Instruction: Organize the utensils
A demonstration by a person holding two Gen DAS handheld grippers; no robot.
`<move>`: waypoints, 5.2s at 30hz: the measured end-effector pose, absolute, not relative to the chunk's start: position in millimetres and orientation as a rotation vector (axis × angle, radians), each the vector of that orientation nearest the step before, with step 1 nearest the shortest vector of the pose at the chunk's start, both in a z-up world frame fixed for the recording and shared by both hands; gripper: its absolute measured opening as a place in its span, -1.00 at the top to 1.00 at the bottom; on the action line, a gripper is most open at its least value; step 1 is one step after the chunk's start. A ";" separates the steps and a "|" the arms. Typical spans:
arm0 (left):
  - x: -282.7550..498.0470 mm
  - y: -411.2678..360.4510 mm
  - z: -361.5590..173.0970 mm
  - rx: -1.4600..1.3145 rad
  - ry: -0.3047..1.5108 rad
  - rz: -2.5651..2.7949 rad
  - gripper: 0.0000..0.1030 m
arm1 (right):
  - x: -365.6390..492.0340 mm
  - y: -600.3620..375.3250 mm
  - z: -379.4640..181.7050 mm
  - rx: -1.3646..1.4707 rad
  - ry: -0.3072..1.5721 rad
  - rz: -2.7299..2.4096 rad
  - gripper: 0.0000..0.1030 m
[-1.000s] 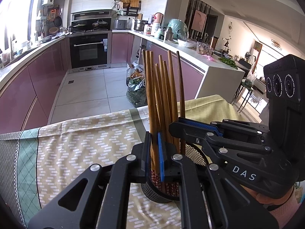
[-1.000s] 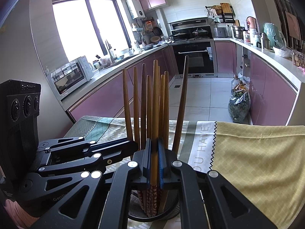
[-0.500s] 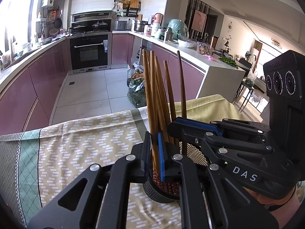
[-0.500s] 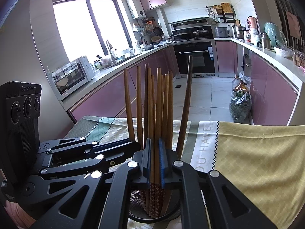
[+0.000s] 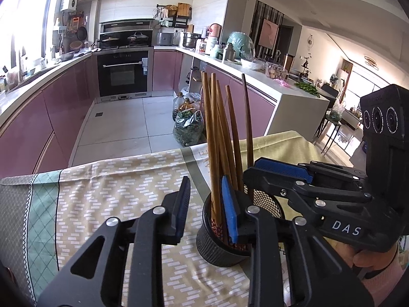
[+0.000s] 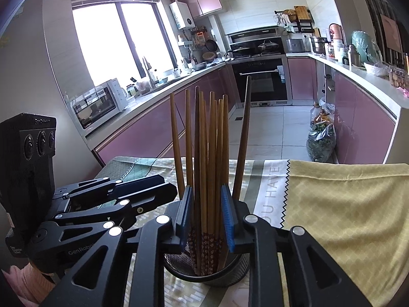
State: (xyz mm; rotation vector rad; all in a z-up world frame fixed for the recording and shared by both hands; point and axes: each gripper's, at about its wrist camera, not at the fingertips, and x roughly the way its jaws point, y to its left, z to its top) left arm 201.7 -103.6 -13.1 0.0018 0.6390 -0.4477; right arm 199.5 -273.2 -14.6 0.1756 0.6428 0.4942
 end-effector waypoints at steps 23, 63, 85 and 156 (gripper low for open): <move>85.6 -12.5 -3.7 -0.021 0.391 -0.162 -0.89 | 106.3 -262.0 -17.1 0.060 0.431 0.348 -0.87; 21.2 0.9 6.4 0.016 0.219 -0.059 -0.89 | 56.0 -235.4 -18.0 0.003 0.295 0.281 -0.87; 20.8 1.5 5.7 0.017 0.223 -0.057 -0.89 | 56.7 -235.3 -19.0 0.013 0.300 0.282 -0.87; 20.2 -2.0 6.5 0.020 0.225 -0.058 -0.89 | 56.2 -234.1 -21.6 0.029 0.295 0.277 -0.87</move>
